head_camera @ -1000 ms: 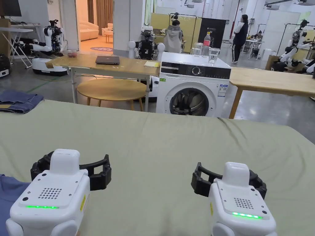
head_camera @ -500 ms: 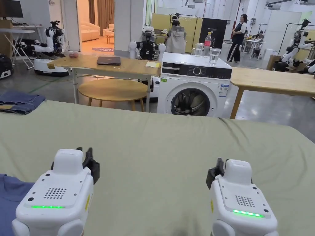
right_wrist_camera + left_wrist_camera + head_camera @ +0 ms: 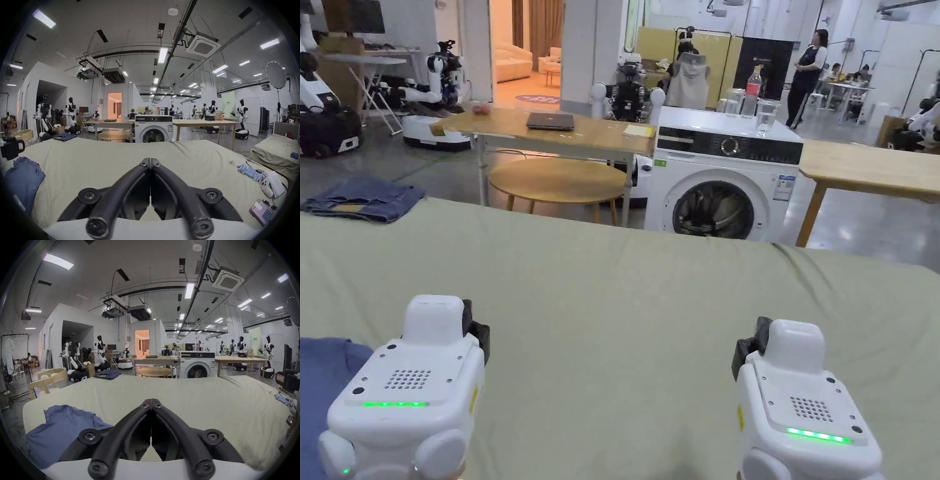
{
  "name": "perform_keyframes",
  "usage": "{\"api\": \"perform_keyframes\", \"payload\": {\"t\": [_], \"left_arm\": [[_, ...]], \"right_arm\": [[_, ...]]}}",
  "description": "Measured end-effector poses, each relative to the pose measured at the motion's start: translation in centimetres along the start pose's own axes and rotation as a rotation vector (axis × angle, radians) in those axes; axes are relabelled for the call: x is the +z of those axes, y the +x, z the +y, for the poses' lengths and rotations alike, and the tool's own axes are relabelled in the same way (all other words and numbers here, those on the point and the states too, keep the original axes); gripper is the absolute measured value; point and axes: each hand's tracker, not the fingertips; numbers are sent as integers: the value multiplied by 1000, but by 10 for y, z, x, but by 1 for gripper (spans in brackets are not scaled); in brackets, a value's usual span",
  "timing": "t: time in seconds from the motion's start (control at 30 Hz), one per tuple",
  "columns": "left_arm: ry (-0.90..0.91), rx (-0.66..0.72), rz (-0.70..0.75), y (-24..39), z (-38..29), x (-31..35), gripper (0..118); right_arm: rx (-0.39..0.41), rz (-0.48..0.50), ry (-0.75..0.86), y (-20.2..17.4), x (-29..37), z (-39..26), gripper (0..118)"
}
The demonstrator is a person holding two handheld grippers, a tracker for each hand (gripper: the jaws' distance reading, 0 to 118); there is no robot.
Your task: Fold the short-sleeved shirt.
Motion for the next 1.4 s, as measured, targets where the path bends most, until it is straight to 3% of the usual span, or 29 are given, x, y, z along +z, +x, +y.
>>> {"api": "perform_keyframes", "payload": {"t": [0.3, 0.53, 0.7, 0.73, 0.77, 0.87, 0.93, 0.97, 1.2, 1.27, 1.3, 1.33, 1.4], "left_arm": [[-208, 92, 116, -87, 6, 15, 0], [-451, 162, 163, -145, -9, 9, 0], [-623, 197, 61, -160, -18, -5, 0], [-660, 193, 41, -160, -19, -9, 5], [-696, 205, 18, -160, -21, -14, 19], [-763, 254, -26, -157, -26, -28, 76], [-799, 262, -30, -155, -33, -39, 82], [-815, 277, -31, -155, -36, -44, 95], [-999, 241, 93, -155, -81, -86, 93], [-1034, 188, 80, -150, -100, -89, 81], [-995, 88, 101, -144, -100, -86, 80], [-959, 72, 98, -137, -97, -81, 77], [-956, 68, 103, -129, -93, -76, 59]], "right_arm": [[45, 183, -28, -68, -1, 1, 0], [59, 264, -60, -104, 2, -8, 0], [75, 305, -96, -119, 0, -15, 0], [77, 310, -100, -121, 0, -16, 0], [81, 315, -106, -123, -1, -17, 0], [87, 326, -117, -126, -2, -20, 0], [93, 329, -124, -127, -1, -21, 0], [96, 329, -128, -127, -1, -21, 0], [104, 326, -151, -123, -3, -26, 0], [108, 321, -158, -121, -4, -28, 0], [107, 320, -163, -119, -4, -28, 0], [107, 320, -167, -118, -4, -29, 0], [105, 317, -169, -115, -4, -29, 0]]}}
